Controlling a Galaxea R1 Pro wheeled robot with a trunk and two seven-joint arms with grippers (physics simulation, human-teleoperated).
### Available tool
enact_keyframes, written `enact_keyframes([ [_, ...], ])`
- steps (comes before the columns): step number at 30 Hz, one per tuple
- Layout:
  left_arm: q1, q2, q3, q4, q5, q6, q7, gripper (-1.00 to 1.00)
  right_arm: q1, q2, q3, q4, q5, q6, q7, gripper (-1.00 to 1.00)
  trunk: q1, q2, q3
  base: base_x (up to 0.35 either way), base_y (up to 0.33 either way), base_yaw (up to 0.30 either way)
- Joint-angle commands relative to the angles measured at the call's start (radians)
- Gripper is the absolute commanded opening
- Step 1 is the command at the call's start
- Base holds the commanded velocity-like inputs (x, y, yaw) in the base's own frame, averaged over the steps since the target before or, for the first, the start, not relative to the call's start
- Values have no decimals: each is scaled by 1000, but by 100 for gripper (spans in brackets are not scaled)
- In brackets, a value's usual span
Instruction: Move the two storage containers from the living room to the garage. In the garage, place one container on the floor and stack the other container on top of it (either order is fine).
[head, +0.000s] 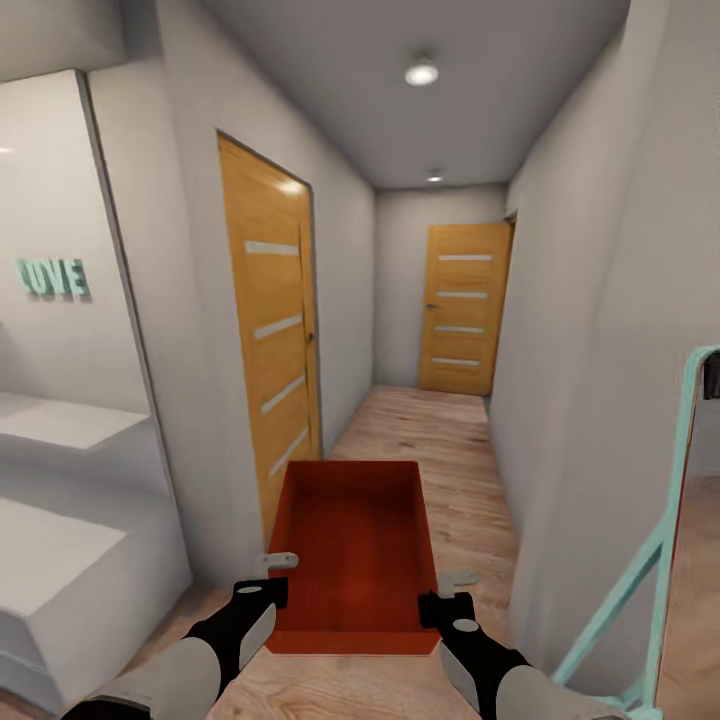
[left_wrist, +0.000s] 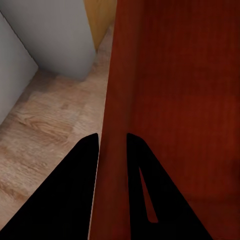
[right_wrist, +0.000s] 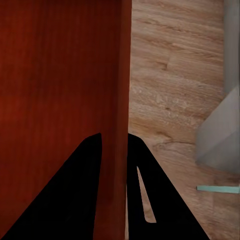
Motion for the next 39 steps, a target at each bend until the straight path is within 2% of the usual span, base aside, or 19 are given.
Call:
enact_keyframes([
  [1,0,37,12,-5,-19,-21,23,-100,0,0,-20,2,-9,-1,2,-100,1,-1,0,323,170,-93],
  [22,0,37,12,-5,-19,-21,23,-100,0,0,-20,2,-8,-1,3,-100,1,-1,0,323,170,-16],
  [39,0,37,12,-4,-19,-21,23,-100,0,0,-20,2,-9,-1,3,-100,1,-1,0,323,170,-273],
])
